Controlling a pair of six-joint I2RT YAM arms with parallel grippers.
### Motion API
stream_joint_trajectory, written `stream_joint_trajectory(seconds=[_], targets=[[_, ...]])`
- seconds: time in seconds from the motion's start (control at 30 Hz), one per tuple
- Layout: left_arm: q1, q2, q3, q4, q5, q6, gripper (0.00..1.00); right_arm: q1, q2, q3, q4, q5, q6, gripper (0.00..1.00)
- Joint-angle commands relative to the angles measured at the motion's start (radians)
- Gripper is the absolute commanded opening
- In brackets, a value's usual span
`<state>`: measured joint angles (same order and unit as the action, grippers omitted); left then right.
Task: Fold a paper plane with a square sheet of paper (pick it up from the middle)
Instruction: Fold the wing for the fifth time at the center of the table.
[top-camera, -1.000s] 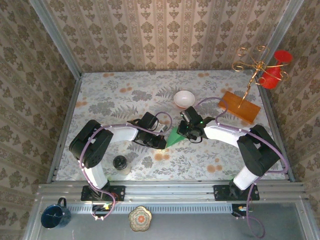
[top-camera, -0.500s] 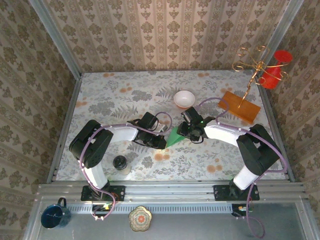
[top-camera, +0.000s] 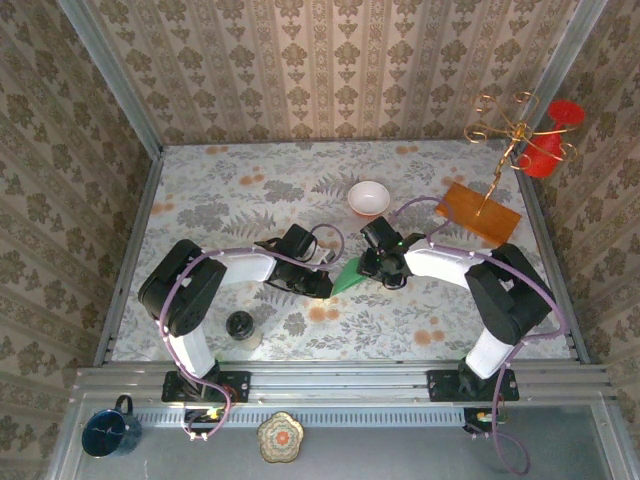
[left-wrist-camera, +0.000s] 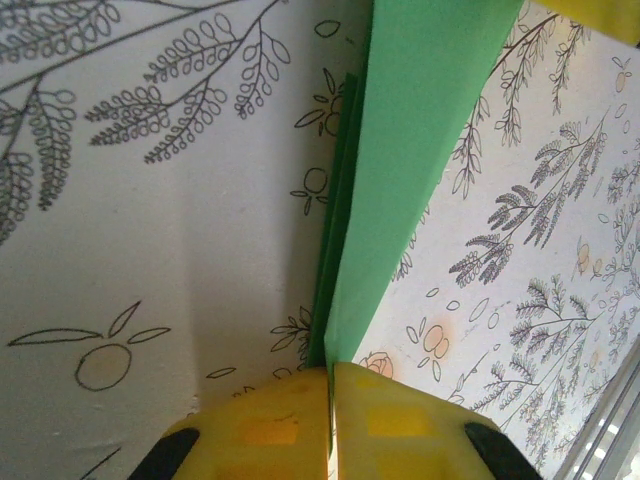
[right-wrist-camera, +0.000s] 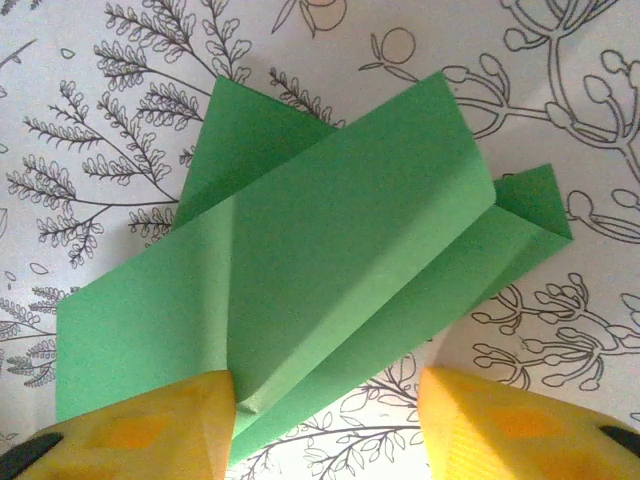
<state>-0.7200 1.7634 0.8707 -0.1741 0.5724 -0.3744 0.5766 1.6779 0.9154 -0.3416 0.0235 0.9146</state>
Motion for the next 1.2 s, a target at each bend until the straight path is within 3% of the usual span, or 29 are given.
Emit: stream_joint_trajectory(seconds=[0.0, 0.47, 1.17], targets=[[-0.011, 0.025, 0.006, -0.028, -0.010, -0.008, 0.12, -0.003, 0.029, 0.013, -0.036, 0.026, -0.004, 0.50], [-0.010, 0.015, 0.043, -0.048, -0.004, 0.000, 0.16, -0.007, 0.082, 0.026, -0.040, 0.023, -0.016, 0.43], [-0.004, 0.063, 0.100, -0.088, -0.023, -0.050, 0.21, -0.007, 0.121, 0.027, -0.044, 0.024, -0.025, 0.42]])
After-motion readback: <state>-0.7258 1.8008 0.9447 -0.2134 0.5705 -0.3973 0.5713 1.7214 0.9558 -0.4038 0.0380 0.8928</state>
